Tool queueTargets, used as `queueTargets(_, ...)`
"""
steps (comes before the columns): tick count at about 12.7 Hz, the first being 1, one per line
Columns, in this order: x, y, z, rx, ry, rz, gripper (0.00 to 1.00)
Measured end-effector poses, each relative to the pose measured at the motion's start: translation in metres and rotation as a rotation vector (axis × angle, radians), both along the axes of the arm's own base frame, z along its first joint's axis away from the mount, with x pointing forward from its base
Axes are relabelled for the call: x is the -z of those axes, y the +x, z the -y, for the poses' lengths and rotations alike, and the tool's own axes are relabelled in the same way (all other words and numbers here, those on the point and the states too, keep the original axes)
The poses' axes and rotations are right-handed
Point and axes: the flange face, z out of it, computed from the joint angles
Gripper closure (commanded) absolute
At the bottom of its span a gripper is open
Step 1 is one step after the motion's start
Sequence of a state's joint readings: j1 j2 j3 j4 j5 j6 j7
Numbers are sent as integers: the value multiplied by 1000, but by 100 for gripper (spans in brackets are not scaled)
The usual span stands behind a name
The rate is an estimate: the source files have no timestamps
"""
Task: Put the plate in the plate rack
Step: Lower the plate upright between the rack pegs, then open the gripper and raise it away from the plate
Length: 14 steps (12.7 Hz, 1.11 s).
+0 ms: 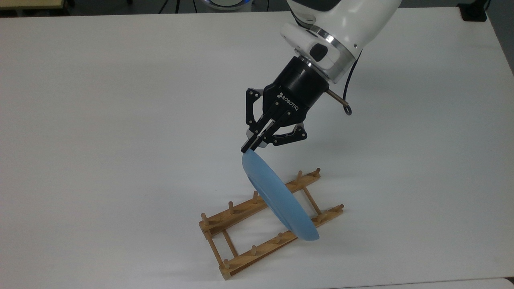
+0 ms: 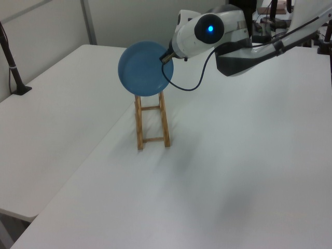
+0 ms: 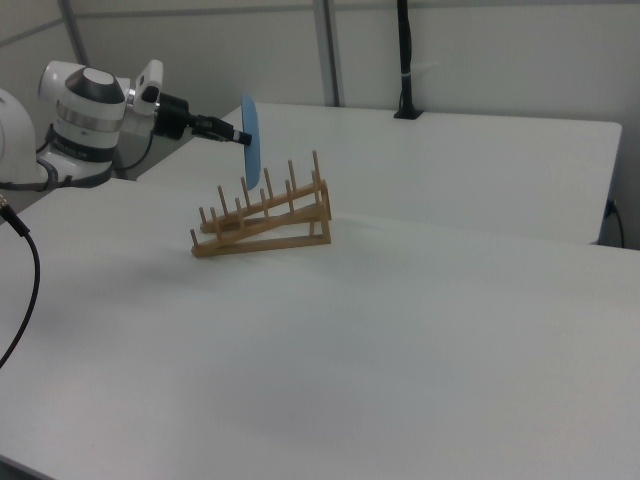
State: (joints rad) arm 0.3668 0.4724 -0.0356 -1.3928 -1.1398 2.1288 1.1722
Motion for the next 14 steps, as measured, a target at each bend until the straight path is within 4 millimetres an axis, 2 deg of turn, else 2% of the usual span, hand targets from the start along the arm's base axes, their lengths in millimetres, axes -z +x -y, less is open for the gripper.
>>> queueTargets(5,23,4,-4,3,-11,-14,99)
queueTargets(7,43,4,-16,-12,-20,-39,93)
queueTargets(8,50,4,-18,-14,-23,-47,63)
queueTargets(9,59,5,-20,-13,-25,-56,47)
queueTargets(11,69,5,-20,-13,-29,-68,28)
queueTargets(13,72,5,-20,-1,-16,-62,0)
queueTargets(14,71,5,-20,4,-8,-53,0)
